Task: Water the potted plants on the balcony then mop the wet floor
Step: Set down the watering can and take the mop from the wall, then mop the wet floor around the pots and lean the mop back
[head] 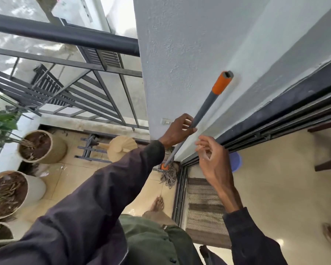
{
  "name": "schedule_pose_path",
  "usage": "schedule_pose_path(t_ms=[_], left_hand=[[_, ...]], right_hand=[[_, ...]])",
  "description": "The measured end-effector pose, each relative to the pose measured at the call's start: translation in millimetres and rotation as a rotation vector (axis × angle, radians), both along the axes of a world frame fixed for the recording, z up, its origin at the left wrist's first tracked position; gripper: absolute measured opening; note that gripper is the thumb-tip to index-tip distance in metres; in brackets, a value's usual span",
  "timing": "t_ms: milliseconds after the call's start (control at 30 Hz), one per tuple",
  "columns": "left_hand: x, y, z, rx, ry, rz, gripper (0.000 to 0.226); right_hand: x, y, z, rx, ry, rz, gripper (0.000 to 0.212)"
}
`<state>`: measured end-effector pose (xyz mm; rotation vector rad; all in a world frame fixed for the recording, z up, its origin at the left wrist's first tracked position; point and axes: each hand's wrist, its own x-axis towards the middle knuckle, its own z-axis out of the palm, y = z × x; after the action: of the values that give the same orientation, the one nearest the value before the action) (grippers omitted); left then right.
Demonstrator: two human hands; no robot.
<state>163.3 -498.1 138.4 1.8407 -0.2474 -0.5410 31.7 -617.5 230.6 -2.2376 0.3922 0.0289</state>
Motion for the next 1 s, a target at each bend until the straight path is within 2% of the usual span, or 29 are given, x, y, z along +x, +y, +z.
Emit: schedule_pose_path(t_ms=[67,167,200,233,300,367,400,467,567,600,733,800,900,1000], left_hand=[[-13.3,8.6,1.4,0.001,0.019,-0.037,0.029],[-42.3,20.1,2.6,0.047,0.003,-0.152,0.031],[-55.9,21.6,1.4,0.071,-0.009,-0.200,0.034],[-69.7,21.3,-1.2,0.088,-0.036,-0.242,0.038],[-94.6,19.6,-5.1,0.110,-0.127,-0.292,0.048],[-110.0,18.5,-8.1,0.138,-0.253,-0.269,0.058],[-114.7,18.7,-3.6,0.147,-0.308,-0.230,0.061],[-120.1,19.1,2.7,0.153,-0.367,-0.145,0.068],[-124.0,18.9,4.8,0.155,-0.371,-0.082,0.076],[-124.3,18.1,3.5,0.165,-0.354,-0.076,0.070],[-130.4,2.5,7.6,0.161,-0.265,-0.042,0.014],[-135.2,-9.4,11.8,0.141,-0.246,-0.006,0.009],[-139.5,-24.3,8.5,0.132,-0.227,0.062,0.013],[-149.7,-27.2,-5.9,0.105,-0.216,0.056,0.016]], right_hand=[[-2.3,6.8,7.8,-0.027,-0.109,-0.062,0.043],[-1.5,18.3,24.9,0.060,-0.325,-0.105,0.061],[0.8,23.3,32.9,0.111,-0.409,-0.085,0.060],[3.8,28.1,38.2,0.205,-0.499,-0.083,0.050],[5.6,36.2,53.2,0.376,-0.632,-0.113,0.006],[8.8,38.3,60.8,0.427,-0.636,-0.173,0.044],[11.0,38.7,62.0,0.424,-0.610,-0.170,0.056],[13.1,44.7,67.3,0.400,-0.567,-0.130,0.065],[18.6,49.1,70.4,0.413,-0.552,-0.091,0.065],[19.1,49.0,70.5,0.430,-0.549,-0.085,0.064],[18.8,34.9,70.6,0.492,-0.546,-0.147,0.060],[13.1,25.7,74.0,0.506,-0.570,-0.153,0.056],[-0.1,18.5,78.3,0.507,-0.641,-0.079,0.049],[-6.5,26.6,77.1,0.475,-0.662,-0.140,0.053]])
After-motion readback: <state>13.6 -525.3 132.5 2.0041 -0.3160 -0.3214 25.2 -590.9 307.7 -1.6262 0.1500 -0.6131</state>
